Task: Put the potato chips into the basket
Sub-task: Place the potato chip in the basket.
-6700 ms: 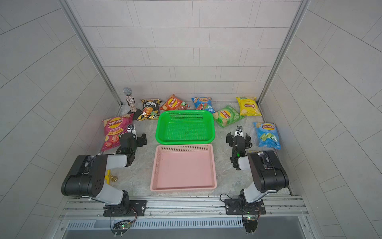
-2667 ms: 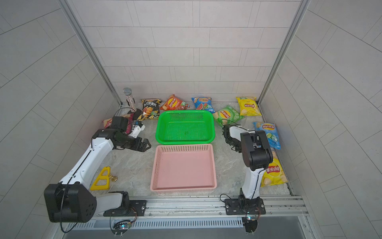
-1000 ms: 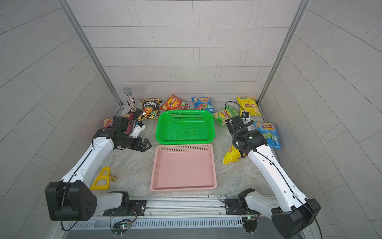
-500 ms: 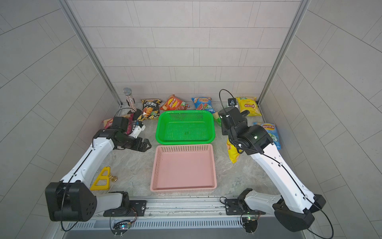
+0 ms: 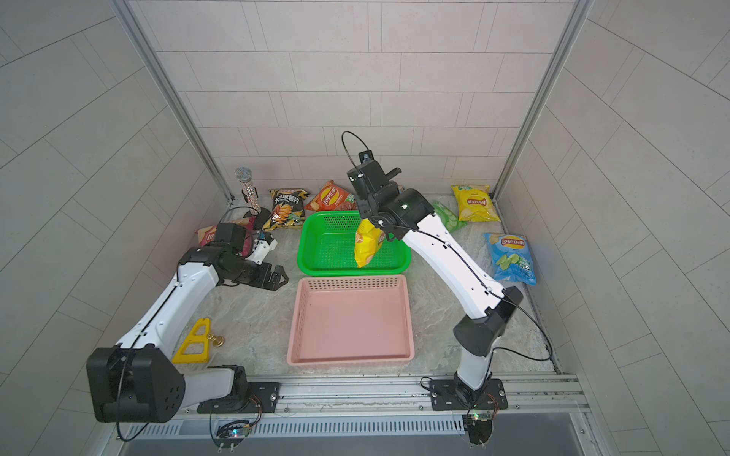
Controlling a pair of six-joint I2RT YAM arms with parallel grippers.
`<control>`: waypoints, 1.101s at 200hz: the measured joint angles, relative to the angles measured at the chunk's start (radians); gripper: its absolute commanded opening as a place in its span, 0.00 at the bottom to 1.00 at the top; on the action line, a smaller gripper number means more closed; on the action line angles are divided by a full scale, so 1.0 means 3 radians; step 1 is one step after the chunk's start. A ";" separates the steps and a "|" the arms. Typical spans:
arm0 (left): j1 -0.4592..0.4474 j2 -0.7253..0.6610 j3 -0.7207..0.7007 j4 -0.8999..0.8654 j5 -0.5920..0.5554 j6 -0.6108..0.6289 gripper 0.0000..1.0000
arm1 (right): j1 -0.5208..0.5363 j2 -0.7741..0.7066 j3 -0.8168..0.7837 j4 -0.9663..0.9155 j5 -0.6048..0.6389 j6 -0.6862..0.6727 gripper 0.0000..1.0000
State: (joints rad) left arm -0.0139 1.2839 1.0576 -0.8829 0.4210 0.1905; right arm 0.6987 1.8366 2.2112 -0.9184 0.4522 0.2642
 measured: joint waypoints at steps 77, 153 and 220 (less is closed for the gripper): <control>0.0000 -0.0004 -0.0009 0.0032 -0.0061 -0.0011 1.00 | 0.0231 0.1668 0.1362 0.0209 0.0549 0.0017 0.00; 0.0000 -0.0004 -0.0011 0.0037 -0.0079 -0.0025 1.00 | 0.0315 0.2042 0.1409 0.0781 0.0472 0.0193 0.26; 0.0000 -0.0004 -0.0011 0.0037 -0.0086 -0.0032 1.00 | 0.0259 0.2047 0.1424 0.0987 -0.0309 0.0437 0.48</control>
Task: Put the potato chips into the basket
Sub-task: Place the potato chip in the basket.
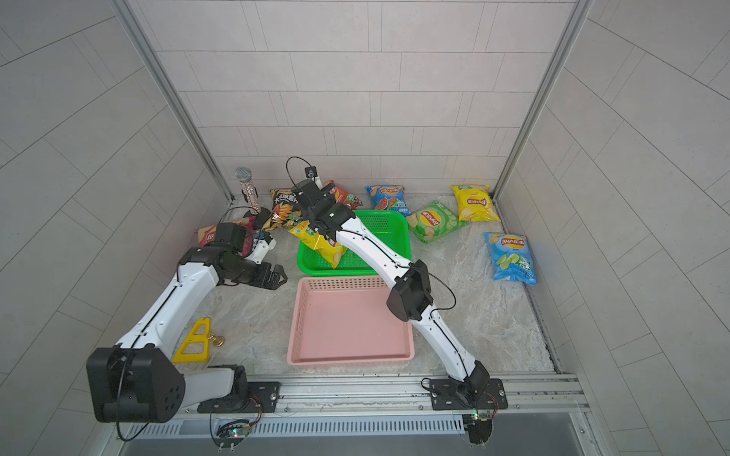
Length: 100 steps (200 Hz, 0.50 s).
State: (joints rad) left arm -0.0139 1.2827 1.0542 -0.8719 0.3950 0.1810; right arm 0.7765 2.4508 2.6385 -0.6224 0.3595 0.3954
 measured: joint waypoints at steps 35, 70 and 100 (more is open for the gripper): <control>0.0000 0.0000 -0.0001 0.0000 -0.0003 -0.0001 1.00 | -0.0045 -0.0043 -0.0057 -0.0205 -0.0332 0.0079 0.56; 0.0000 -0.0006 -0.0005 0.0011 -0.0042 -0.0003 1.00 | -0.0235 -0.0348 -0.0627 -0.0435 -0.0834 0.0277 0.58; 0.0000 -0.0038 -0.0027 0.0023 -0.0100 -0.0017 1.00 | -0.0478 -0.0791 -0.1378 -0.0492 -0.1169 0.0374 0.60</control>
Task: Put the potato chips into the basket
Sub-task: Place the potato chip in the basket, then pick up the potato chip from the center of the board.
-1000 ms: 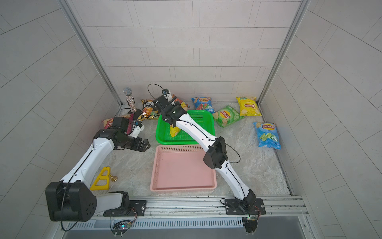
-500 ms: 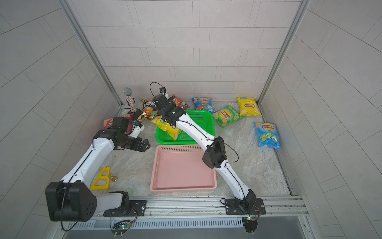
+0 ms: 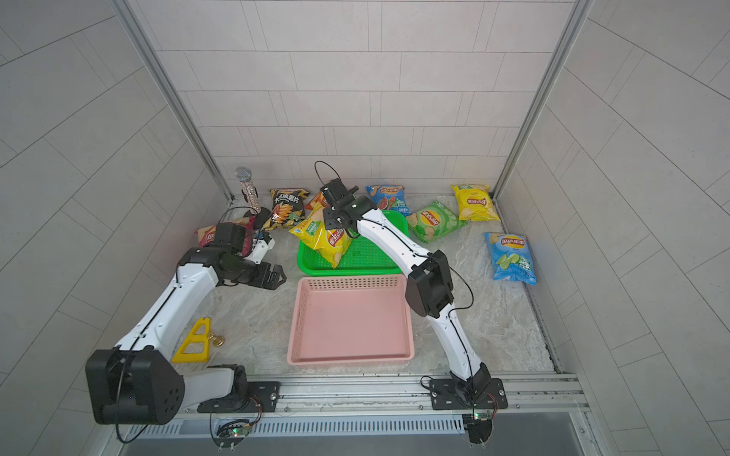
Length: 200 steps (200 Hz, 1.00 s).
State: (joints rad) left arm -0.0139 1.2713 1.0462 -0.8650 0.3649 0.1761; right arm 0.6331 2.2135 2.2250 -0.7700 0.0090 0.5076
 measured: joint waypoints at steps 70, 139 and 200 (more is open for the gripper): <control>0.0000 -0.0003 -0.0018 0.0008 -0.0020 -0.0006 1.00 | -0.0636 -0.1859 -0.2166 0.0573 -0.0488 0.0247 0.65; 0.0000 -0.0003 -0.0031 0.0015 0.0001 -0.0009 1.00 | -0.1874 -0.2853 -0.3531 0.0802 -0.0624 0.0399 0.64; 0.0000 -0.0003 -0.0048 0.0024 0.0029 -0.0009 1.00 | -0.2977 -0.3357 -0.4256 0.0768 -0.0694 0.0443 0.64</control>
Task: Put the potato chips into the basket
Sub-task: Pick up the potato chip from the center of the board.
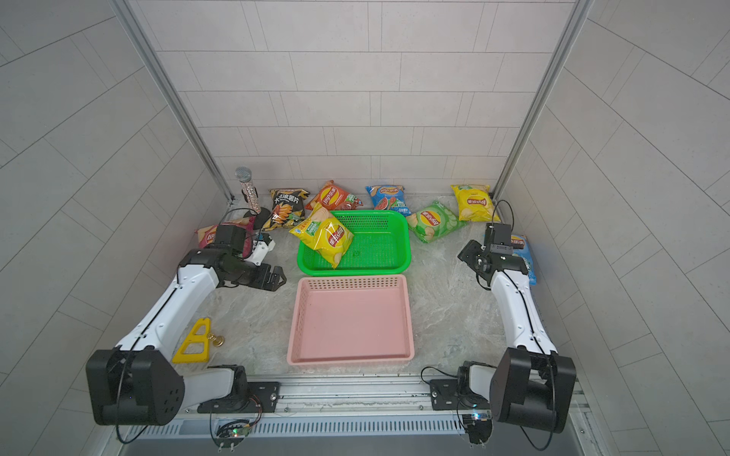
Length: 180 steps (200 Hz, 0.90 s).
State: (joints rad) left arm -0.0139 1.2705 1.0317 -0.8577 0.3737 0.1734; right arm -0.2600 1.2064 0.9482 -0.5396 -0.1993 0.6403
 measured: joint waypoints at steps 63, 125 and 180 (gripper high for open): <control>0.0000 0.0000 -0.0001 0.0001 0.0014 0.0000 1.00 | -0.0832 0.0041 -0.0256 0.0076 0.0106 0.0142 0.63; 0.0000 0.0000 -0.0013 0.0003 0.0052 -0.0001 1.00 | -0.1166 0.0558 -0.0327 0.0380 0.0064 0.0373 0.61; 0.0000 0.0000 -0.0014 0.0004 0.0088 -0.0001 1.00 | -0.1172 0.0627 -0.0390 0.0638 -0.0074 0.0456 0.61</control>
State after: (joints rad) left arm -0.0139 1.2705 1.0275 -0.8566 0.4000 0.1730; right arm -0.6117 1.3945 0.8310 -0.3481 -0.2214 0.7773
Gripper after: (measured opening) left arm 0.999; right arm 0.607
